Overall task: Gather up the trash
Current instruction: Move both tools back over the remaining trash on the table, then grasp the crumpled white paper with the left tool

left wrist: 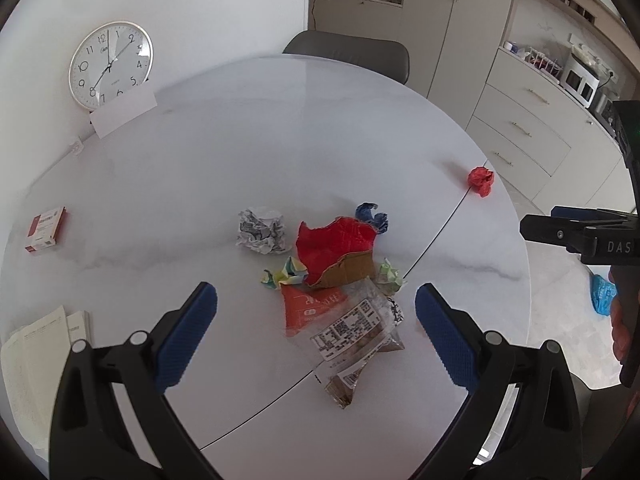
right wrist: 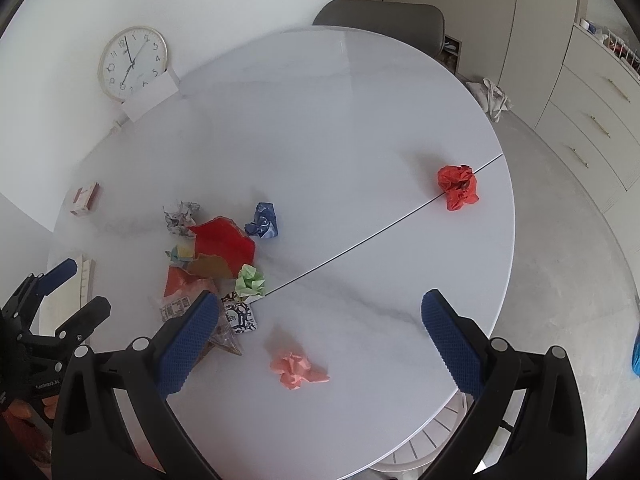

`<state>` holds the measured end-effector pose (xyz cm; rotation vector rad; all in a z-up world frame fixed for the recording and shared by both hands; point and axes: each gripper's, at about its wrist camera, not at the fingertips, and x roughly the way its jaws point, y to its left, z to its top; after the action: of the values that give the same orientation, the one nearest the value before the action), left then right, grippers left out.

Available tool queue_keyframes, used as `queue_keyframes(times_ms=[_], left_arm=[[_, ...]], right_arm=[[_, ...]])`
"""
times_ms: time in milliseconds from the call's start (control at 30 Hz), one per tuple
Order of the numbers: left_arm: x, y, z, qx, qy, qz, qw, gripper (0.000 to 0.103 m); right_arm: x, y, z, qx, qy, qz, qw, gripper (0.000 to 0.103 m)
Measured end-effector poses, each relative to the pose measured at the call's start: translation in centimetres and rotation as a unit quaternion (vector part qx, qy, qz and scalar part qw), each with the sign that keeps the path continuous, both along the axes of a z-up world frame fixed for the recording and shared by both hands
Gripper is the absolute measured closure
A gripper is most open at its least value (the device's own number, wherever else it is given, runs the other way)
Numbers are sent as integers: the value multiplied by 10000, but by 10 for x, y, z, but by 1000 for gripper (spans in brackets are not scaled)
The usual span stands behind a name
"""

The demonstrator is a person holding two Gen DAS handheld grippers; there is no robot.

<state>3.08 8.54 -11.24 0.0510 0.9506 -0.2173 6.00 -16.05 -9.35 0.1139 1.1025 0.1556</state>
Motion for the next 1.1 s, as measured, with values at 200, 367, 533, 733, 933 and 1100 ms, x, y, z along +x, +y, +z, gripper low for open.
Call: queue_keyframes(times_ms=[200,367,533,733,933,1100], left_arm=[[14,7,-22,74,73,-1,9999,8],[25,12,-36,167,147,-121,9997,8],[53,32,-48,-82,300,97,9995,8],[119,48,-72,-283,464,337,9980,12],[166,52,-112,-684,1035,462,9912,33],[167,52,-123,-831,1131,519,9887,54]], right_arm=[[16,12,-21,128,186,316,9992,3],[35,32,-34,235,259,877,9955,3],[61,65,-44,129,275,1666,9856,3],[89,90,-47,160,232,2016,9791,3],[105,97,-54,204,297,2189,9751,3],[114,113,-60,99,338,2700,9622,7]])
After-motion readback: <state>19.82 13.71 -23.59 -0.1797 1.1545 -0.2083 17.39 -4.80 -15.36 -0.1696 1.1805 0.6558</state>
